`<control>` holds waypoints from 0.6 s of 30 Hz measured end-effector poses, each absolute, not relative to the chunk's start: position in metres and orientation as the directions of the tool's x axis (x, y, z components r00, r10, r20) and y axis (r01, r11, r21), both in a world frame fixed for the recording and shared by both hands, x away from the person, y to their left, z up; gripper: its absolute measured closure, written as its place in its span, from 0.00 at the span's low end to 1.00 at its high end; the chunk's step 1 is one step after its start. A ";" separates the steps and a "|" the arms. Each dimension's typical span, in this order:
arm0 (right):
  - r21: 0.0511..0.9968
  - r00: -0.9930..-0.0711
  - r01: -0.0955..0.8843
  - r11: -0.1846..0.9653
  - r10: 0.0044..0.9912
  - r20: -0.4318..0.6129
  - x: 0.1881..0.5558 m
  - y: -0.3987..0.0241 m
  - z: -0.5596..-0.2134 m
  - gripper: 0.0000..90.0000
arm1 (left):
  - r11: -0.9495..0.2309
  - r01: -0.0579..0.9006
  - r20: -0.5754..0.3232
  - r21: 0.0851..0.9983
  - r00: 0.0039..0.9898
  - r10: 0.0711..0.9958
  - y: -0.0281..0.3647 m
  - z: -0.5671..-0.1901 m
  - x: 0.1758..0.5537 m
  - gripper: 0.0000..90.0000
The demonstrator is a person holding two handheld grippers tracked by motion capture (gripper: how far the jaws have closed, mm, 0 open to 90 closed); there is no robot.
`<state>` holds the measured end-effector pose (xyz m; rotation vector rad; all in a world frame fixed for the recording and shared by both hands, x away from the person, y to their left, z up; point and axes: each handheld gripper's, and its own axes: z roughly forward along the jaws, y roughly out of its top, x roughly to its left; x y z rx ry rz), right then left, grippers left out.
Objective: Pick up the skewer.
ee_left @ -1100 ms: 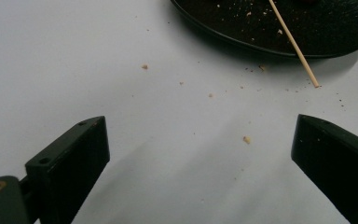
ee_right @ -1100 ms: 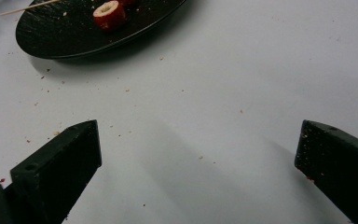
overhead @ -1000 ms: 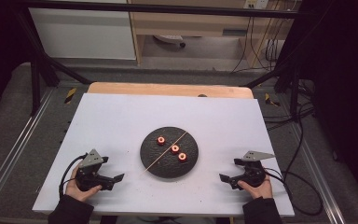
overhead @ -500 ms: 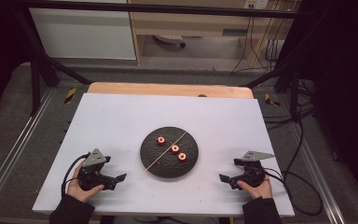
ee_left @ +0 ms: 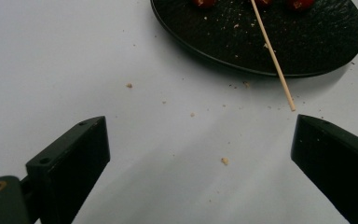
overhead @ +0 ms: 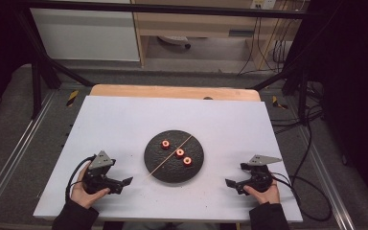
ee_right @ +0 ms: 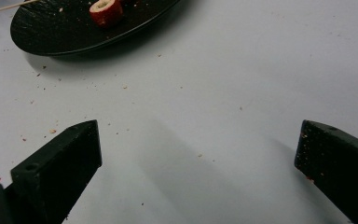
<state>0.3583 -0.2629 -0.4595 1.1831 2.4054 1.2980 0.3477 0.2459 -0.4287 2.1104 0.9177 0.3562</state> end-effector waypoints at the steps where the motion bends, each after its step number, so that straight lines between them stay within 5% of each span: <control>1: 0.763 -0.673 0.567 0.310 0.709 0.212 0.358 -0.263 -0.459 0.01 | -0.428 0.491 -0.051 0.759 0.699 0.713 0.245 -0.428 0.348 0.05; 18: 0.768 -0.674 0.563 0.306 0.707 0.212 0.358 -0.263 -0.459 0.01 | -0.479 0.474 -0.016 0.739 0.722 0.692 0.210 -0.404 0.356 0.05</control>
